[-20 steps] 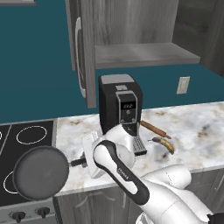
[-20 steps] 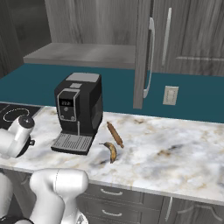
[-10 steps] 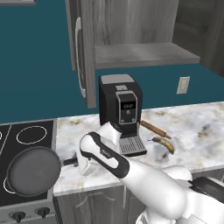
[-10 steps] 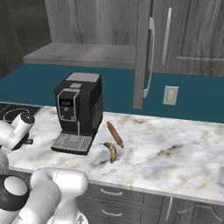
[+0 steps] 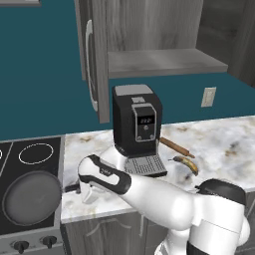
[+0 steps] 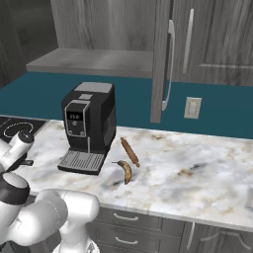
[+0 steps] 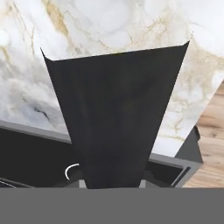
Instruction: Pick the pan from the cabinet and place it on the stove. Then turn on the stove burner for the pan.
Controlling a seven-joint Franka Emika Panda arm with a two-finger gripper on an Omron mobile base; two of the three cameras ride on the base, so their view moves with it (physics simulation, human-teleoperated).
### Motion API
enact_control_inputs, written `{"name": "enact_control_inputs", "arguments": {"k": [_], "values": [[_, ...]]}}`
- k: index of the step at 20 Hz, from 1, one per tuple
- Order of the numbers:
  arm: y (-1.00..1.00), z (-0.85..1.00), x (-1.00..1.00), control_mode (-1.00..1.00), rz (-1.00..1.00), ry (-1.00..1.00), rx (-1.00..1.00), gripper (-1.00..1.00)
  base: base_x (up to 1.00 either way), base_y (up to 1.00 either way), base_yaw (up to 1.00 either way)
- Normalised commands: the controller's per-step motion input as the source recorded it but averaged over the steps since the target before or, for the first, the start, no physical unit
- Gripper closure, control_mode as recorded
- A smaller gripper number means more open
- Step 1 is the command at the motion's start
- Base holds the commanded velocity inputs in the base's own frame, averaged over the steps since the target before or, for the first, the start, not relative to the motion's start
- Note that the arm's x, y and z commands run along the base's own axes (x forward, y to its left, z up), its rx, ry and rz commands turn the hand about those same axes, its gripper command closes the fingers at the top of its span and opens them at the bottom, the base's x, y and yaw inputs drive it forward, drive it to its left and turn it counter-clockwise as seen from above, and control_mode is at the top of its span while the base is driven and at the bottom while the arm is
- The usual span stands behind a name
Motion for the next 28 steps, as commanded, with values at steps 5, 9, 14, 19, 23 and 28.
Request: {"name": "enact_control_inputs", "arguments": {"k": [5,9,14,19,23,28], "values": [[0.30,-0.24,0.05,-1.00,-0.07,0.01,0.00,1.00,0.00,0.00,0.00],[0.26,-0.22,0.04,-1.00,-0.07,0.02,0.00,1.00,0.00,0.00,0.00],[0.22,-0.19,0.10,-1.00,-0.06,0.02,-0.03,1.00,0.00,0.00,0.00],[0.17,-0.15,0.16,-1.00,-0.05,0.03,-0.09,1.00,0.00,0.00,0.00],[0.22,-0.12,0.11,-1.00,-0.03,0.05,-0.08,1.00,0.00,0.00,0.00],[0.06,0.00,-0.08,-1.00,-0.01,0.01,0.00,1.00,0.00,0.00,0.00]]}}
